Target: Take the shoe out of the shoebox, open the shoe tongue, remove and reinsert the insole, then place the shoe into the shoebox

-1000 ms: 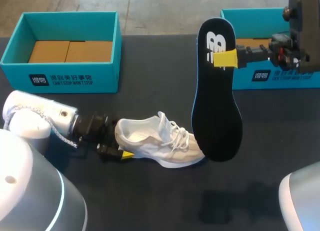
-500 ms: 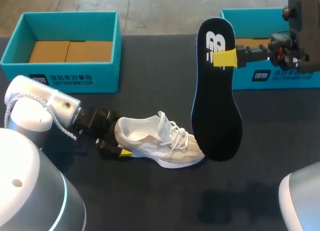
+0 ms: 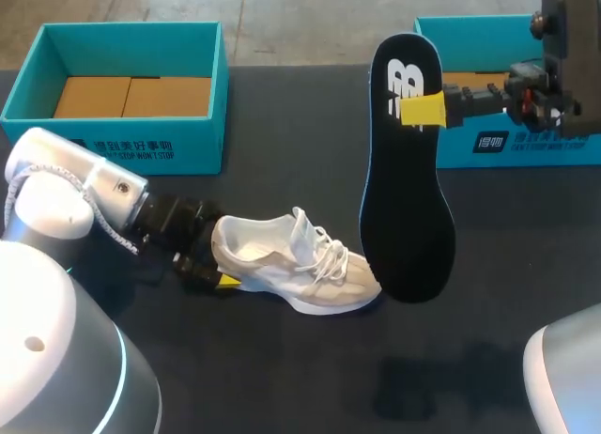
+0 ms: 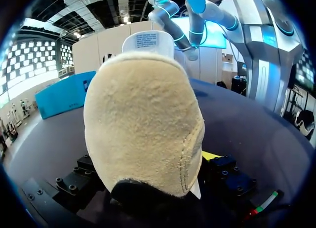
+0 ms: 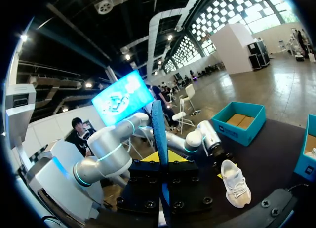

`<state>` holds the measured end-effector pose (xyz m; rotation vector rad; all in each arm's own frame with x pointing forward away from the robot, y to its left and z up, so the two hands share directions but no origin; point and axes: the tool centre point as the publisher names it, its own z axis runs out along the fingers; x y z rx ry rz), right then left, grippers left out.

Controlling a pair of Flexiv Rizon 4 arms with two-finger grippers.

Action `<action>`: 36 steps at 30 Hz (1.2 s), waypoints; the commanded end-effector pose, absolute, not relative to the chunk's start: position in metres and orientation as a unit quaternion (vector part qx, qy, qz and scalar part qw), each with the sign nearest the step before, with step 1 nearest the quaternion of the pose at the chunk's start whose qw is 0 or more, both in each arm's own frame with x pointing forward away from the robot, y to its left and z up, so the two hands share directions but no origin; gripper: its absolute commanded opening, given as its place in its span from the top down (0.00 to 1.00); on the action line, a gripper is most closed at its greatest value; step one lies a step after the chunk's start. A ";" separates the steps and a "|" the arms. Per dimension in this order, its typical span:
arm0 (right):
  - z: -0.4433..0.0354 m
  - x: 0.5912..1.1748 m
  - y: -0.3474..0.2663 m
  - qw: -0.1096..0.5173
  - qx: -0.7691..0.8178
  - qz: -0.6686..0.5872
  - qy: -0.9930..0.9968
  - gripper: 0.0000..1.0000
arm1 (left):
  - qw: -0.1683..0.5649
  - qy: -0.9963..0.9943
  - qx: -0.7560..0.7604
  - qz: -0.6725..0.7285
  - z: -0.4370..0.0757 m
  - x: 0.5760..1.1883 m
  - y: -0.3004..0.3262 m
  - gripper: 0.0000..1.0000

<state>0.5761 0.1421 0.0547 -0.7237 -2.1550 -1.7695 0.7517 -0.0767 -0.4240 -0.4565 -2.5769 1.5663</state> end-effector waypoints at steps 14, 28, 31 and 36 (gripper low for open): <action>0.057 0.579 0.145 0.132 -0.248 -0.607 -0.743 1.00 | 0.074 -0.857 -0.159 0.485 -0.415 0.760 -0.064 0.00; 0.057 0.579 0.145 0.132 -0.248 -0.607 -0.743 1.00 | 0.076 -0.878 -0.171 0.441 -0.400 0.769 -0.054 0.00; 0.057 0.579 0.145 0.132 -0.248 -0.607 -0.743 1.00 | 0.086 -0.882 -0.169 0.431 -0.395 0.770 -0.051 0.00; 0.057 0.579 0.145 0.132 -0.248 -0.607 -0.743 1.00 | 0.090 -0.887 -0.174 0.418 -0.390 0.769 -0.050 0.00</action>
